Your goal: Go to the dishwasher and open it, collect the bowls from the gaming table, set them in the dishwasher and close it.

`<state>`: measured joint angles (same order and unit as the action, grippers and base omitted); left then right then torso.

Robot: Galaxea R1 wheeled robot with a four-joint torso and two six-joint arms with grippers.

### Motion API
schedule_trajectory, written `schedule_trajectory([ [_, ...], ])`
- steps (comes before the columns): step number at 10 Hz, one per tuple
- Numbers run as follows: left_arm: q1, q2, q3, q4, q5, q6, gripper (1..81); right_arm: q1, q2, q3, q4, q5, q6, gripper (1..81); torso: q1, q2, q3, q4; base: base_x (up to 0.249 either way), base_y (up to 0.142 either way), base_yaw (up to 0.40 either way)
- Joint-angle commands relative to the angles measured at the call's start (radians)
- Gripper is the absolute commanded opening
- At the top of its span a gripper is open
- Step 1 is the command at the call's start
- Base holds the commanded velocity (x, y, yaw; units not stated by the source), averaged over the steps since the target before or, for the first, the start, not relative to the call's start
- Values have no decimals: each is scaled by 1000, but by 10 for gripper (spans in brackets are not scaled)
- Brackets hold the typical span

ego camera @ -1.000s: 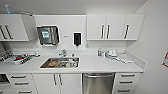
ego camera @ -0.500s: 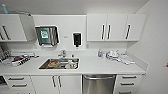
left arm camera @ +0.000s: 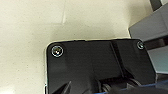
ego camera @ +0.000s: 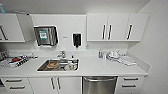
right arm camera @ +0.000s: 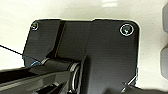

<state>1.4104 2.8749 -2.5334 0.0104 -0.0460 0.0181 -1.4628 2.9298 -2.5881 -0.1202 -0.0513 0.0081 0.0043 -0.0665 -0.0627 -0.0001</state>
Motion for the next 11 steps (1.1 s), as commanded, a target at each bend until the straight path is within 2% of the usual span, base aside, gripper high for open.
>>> schedule_trajectory([
  [1,-64,-14,4,-9,43,-4,811,60,-5,0,-1,-50,-3,811,0,0,0,0,84,0,0],
  [11,-64,-14,7,-9,43,-4,811,63,-5,0,-3,-50,-3,811,0,0,0,0,83,0,0],
])
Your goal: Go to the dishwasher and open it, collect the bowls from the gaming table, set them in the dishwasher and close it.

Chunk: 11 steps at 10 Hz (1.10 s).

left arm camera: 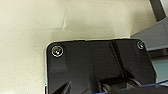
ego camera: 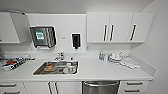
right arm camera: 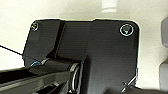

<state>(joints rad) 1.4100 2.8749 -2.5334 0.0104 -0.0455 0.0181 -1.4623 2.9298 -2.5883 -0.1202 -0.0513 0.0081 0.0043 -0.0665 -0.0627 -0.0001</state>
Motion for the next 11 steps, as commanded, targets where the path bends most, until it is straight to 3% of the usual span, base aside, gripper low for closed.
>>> schedule_trajectory([
  [1,-64,-14,7,-9,44,-4,811,62,-5,1,-3,-50,-3,811,0,0,0,0,79,0,0],
  [11,-64,-14,5,-9,42,-4,811,62,-5,1,-3,-50,-3,811,0,0,0,0,7,0,0],
])
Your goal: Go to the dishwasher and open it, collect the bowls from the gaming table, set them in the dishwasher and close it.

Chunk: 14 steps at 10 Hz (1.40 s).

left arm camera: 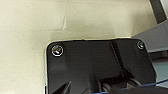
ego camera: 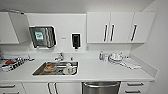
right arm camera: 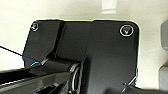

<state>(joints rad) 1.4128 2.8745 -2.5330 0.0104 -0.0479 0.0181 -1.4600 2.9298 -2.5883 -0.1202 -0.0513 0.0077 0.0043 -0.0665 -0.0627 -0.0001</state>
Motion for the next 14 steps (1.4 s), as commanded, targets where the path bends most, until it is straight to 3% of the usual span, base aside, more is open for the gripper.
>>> schedule_trajectory([
  [1,-67,-13,5,-9,45,-4,811,60,-5,-1,-1,-50,-3,811,0,0,0,0,0,0,0],
  [14,-67,-10,3,-9,45,-4,811,55,-2,-4,-1,-50,-2,811,-2,-1,0,0,76,0,0],
])
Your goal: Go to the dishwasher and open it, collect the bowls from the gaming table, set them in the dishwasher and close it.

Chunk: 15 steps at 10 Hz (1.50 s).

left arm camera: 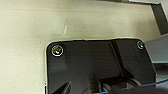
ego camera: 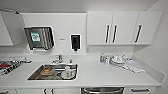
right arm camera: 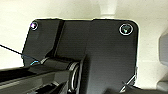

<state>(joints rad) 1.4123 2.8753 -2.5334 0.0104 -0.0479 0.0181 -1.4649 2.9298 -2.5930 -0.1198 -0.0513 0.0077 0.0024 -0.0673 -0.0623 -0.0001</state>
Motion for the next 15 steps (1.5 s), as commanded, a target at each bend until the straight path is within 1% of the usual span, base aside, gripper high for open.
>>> schedule_trajectory([
  [1,-66,-10,5,-9,45,-4,811,59,-2,1,-1,-50,-2,811,0,0,0,0,93,0,0],
  [6,-66,-10,7,-7,46,-4,811,56,1,-2,5,-47,-2,811,1,1,0,0,16,0,0],
  [9,-59,-37,25,-1,45,-3,811,50,-8,22,8,-50,-3,811,0,0,0,0,0,0,0],
  [10,-54,-66,68,3,45,0,811,50,-30,60,9,-50,-2,811,0,0,0,0,0,0,0],
  [11,-52,-112,132,5,43,2,811,50,-68,123,9,-50,0,811,0,0,0,0,0,0,0],
  [13,-52,-203,265,5,42,2,811,51,-159,265,9,-50,8,811,0,0,0,0,0,0,0],
  [15,-52,-287,356,-1,42,-1,811,53,-261,399,14,-61,12,811,0,0,0,0,0,0,0],
])
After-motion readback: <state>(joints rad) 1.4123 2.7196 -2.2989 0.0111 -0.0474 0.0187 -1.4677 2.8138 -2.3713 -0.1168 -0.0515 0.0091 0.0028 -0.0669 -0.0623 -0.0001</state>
